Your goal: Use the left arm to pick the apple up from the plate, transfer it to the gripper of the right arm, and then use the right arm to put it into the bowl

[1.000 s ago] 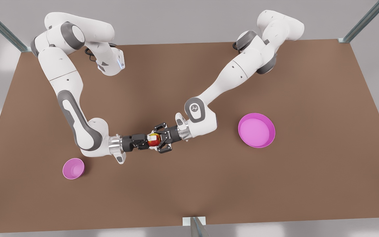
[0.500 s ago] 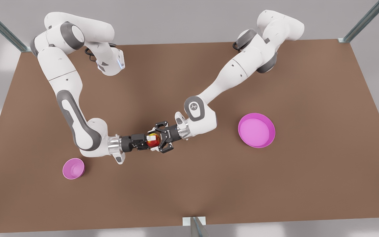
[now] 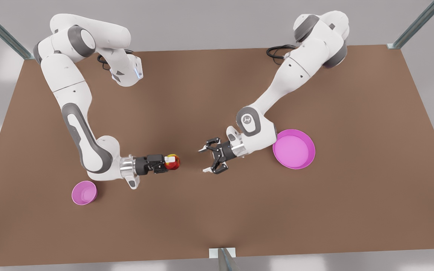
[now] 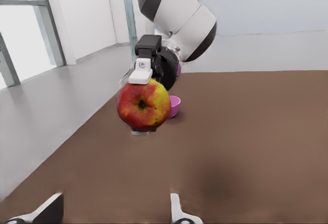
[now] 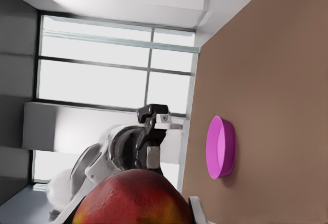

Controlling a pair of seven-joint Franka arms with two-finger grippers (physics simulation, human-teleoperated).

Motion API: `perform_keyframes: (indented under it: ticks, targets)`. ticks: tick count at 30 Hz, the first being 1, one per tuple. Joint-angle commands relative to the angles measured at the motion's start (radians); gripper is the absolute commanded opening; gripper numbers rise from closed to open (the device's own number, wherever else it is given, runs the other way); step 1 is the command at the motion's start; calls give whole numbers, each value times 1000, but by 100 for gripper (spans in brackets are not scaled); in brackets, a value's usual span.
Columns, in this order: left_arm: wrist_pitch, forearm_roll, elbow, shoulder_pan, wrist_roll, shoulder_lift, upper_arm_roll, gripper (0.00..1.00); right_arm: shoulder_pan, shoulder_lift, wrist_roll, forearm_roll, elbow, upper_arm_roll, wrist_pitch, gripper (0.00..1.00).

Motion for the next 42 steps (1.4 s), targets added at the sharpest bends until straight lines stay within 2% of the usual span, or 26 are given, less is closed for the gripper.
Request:
perform_keyframes:
  ticks: [1,2,3,4,5,6,8,9,11,13,15,16,18,22,24,26,33,42]
  targets:
    - [-91,130,-150,86,-64,-103,5,100,-22,-1,11,-39,3,0,-4,70]
    - [-118,283,-194,87,-181,-149,69,100,-42,-1,13,-72,3,1,-4,71]
    - [-263,424,-197,86,-314,-194,164,100,-58,-2,13,-98,3,0,-4,71]
    - [-535,697,-127,87,-538,-245,296,100,-88,-1,13,-152,3,0,-4,71]
    - [-791,843,6,87,-643,-247,396,100,-118,-2,13,-212,3,1,-4,71]
    - [-942,993,88,87,-722,-245,459,100,-149,-1,13,-273,3,1,-4,71]
    - [-1123,1099,160,73,-963,-245,621,100,-206,-1,11,-316,1,-2,-61,71]
    - [-1217,1185,205,80,-1244,-253,629,100,-236,2,11,-345,0,-2,-77,71]
    - [-1286,1210,223,78,-1610,-310,675,100,-293,7,6,-387,1,-6,-105,71]
    - [-1287,1228,290,78,-1916,-340,704,100,-345,7,9,-436,3,-6,-127,71]
    - [-1275,1271,349,76,-2057,-362,703,100,-390,7,3,-476,3,-8,-128,71]
    - [-1159,1299,286,96,-2069,-426,672,100,-422,7,3,-506,6,-8,-136,71]
    - [-1062,1325,157,162,-2092,-523,585,100,-459,9,-1,-546,24,-9,-142,71]
    - [-1069,1362,206,155,-2155,-432,575,100,-505,15,6,-631,99,-26,-163,71]
    - [-1069,1362,206,155,-2155,-431,575,100,-503,61,9,-654,170,-67,-162,71]
    - [-1066,1362,260,156,-2227,-385,577,100,-502,127,2,-692,257,-72,-153,71]
    - [-1071,1348,280,155,-2306,-374,577,100,-497,173,-46,-744,262,-77,5,70]
    - [-1079,1343,280,155,-2304,-376,575,100,-496,173,-47,-786,306,-103,85,71]
